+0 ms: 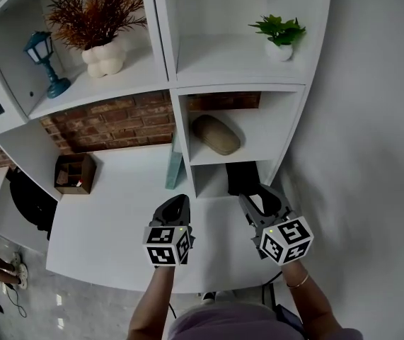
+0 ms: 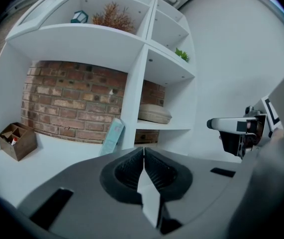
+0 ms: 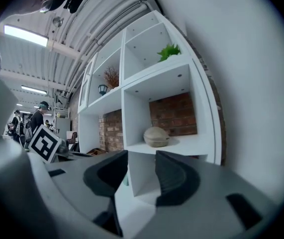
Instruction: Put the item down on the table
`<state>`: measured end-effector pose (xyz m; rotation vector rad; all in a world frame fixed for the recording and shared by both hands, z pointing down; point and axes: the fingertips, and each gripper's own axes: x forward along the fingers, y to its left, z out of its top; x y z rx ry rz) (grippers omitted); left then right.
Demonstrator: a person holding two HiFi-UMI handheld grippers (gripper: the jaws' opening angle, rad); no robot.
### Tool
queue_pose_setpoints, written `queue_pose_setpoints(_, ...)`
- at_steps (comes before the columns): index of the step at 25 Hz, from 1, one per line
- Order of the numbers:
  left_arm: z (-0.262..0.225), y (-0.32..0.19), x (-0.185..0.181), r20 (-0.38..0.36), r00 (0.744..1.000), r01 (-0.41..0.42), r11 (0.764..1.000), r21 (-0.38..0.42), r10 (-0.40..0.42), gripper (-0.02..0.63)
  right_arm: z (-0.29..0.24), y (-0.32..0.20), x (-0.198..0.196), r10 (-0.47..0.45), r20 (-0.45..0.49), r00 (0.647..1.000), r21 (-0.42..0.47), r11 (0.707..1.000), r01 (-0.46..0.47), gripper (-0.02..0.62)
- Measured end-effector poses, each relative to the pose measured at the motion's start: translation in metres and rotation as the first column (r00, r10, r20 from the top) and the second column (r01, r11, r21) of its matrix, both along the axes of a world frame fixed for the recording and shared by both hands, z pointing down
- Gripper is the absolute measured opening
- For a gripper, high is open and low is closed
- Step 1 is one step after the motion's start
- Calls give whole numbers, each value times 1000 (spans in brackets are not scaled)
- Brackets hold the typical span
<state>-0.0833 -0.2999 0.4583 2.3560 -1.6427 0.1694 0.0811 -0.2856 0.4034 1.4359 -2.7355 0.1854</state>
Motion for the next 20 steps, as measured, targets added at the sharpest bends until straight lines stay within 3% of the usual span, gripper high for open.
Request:
queue_pose_setpoints(13, 10, 20, 26, -12, 999, -51, 999, -13, 51, 9, 31, 35, 24, 86, -6, 996, -66, 994, -87, 37)
queue_pose_setpoints(20, 13, 32, 33, -9, 998, -68, 998, -14, 68, 9, 38, 45, 31, 111, -6, 994, -77, 991, -112, 5)
